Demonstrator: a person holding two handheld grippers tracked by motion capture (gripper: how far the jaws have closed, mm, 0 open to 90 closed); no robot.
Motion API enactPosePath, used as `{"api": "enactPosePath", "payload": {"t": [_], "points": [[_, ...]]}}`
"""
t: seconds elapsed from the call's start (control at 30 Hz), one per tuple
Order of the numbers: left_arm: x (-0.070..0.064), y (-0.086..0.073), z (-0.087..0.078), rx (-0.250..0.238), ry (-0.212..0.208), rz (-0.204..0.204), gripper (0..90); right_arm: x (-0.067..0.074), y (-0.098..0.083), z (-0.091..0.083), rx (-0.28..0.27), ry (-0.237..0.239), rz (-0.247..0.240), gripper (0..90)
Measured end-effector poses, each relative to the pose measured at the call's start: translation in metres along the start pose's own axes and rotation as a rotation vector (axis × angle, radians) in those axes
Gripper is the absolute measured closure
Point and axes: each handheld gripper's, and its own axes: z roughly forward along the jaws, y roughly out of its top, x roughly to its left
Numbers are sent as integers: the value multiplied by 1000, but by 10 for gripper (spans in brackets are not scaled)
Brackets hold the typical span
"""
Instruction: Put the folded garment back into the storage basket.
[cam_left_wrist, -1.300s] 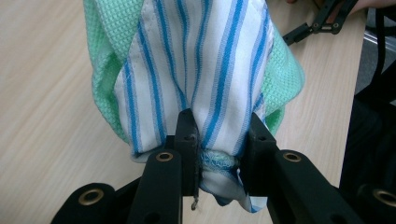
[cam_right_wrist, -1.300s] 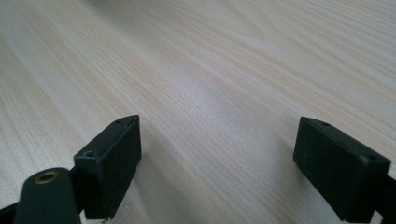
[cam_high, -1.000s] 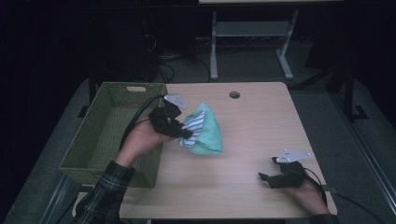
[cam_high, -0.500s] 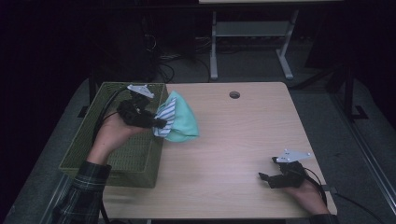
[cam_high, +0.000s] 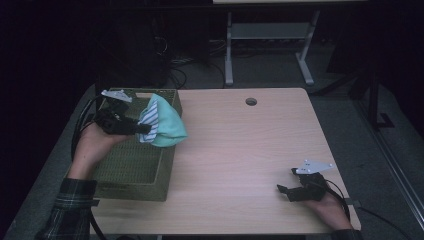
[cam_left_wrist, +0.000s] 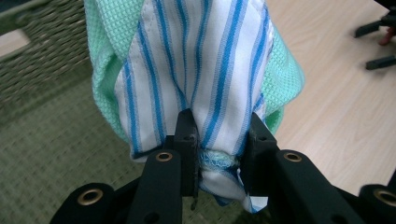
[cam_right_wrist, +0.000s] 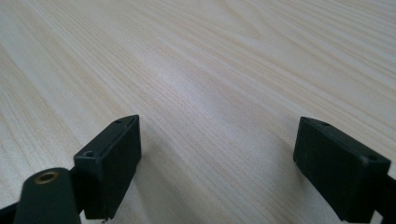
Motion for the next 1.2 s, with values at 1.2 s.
{"api": "enactPosePath", "payload": {"t": [1.2], "points": [[74,-88,55,185,124,-211,704,0,0,0,0,-1,8,149]]}}
